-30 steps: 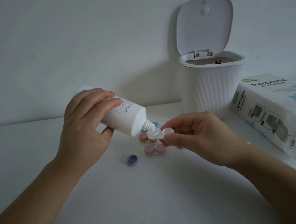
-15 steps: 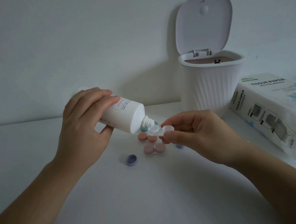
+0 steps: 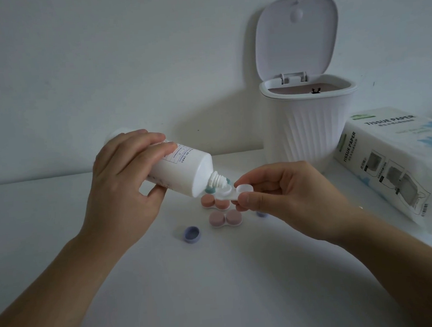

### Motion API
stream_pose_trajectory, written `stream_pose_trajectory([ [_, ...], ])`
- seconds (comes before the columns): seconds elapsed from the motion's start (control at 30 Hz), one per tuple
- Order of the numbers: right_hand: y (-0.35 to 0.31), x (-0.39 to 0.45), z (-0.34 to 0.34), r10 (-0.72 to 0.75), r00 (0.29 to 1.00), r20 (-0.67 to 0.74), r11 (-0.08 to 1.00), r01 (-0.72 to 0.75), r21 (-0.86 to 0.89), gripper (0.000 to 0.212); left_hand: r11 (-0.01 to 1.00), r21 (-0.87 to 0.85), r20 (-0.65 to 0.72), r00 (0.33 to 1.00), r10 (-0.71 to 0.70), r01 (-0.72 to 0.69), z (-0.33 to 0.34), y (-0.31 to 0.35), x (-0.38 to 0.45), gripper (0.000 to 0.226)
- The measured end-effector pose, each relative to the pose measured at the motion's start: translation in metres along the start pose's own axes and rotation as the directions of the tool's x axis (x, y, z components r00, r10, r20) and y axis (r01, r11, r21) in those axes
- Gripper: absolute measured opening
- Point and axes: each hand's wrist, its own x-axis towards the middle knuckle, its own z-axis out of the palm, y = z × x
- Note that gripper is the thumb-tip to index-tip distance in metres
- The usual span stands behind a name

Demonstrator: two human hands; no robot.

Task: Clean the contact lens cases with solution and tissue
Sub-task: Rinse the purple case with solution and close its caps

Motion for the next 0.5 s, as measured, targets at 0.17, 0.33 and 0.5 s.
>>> stream_pose_trajectory([
  [0.17, 0.001, -0.001, -0.002, -0.018, 1.0, -0.009, 1.0, 0.018, 0.003, 0.012, 0.999, -0.022, 0.017, 0.999, -0.036, 0.036, 0.002, 0.001, -0.001, 0.054],
  [0.33, 0.003, 0.0, -0.002, -0.015, 1.0, -0.009, 1.0, 0.016, 0.024, 0.012, 0.974, -0.135, 0.042, 0.983, -0.179, 0.183, 0.001, 0.005, -0.005, 0.061],
  [0.5, 0.006, 0.001, -0.002, 0.015, 0.998, -0.054, 1.0, -0.015, -0.016, 0.022, 0.901, -0.264, 0.083, 0.938, -0.336, 0.346, -0.001, 0.004, -0.01, 0.069],
])
